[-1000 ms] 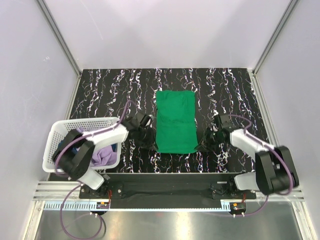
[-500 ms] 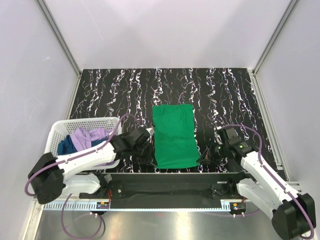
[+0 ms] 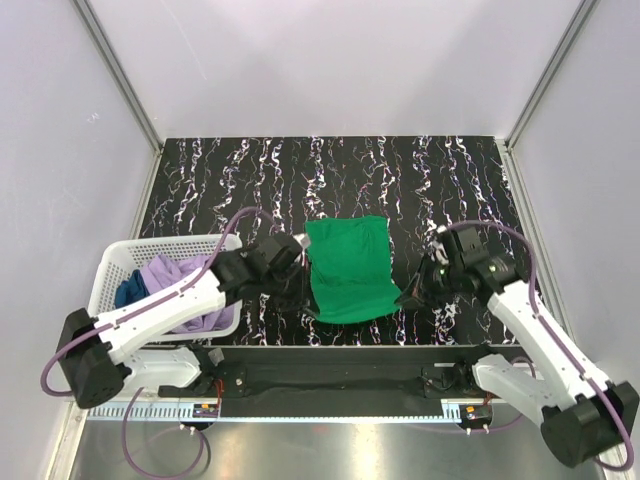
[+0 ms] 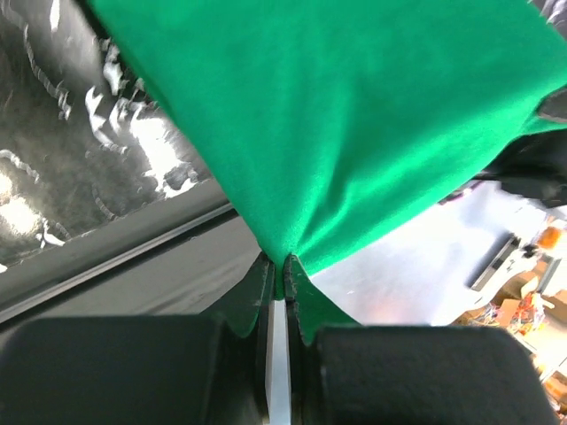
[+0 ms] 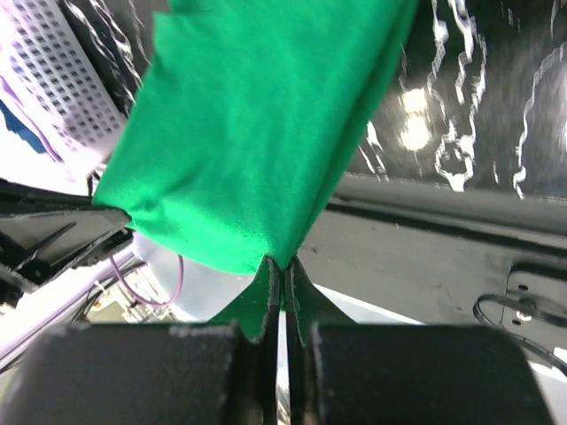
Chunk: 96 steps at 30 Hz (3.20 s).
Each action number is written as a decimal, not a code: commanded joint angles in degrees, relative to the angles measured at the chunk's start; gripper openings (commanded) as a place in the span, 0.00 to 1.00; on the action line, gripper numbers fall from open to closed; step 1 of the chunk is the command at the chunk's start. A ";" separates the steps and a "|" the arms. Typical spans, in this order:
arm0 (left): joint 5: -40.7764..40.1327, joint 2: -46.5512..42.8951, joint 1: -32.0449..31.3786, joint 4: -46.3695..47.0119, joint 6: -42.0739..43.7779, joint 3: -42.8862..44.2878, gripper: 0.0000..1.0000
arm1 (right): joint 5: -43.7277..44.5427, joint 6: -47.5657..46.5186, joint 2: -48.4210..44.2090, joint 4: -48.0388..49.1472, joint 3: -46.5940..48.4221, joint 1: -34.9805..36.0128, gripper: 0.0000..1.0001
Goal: Fold and stack the t-shirts
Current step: Fold the tshirt
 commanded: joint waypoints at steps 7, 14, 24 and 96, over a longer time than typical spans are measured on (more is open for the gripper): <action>4.42 11.93 13.06 -0.98 7.64 14.29 0.00 | 4.36 -8.43 20.13 3.47 17.68 -1.04 0.00; 6.98 27.04 19.39 -2.90 13.97 31.25 0.01 | 0.33 -13.01 34.46 4.88 29.20 -7.10 0.00; 10.84 45.76 27.74 -1.41 17.40 45.93 0.03 | -5.92 -19.33 60.12 8.40 49.85 -11.15 0.00; 17.62 54.82 33.65 21.36 6.67 48.49 0.33 | -11.55 -11.78 90.63 13.41 84.05 -6.05 0.04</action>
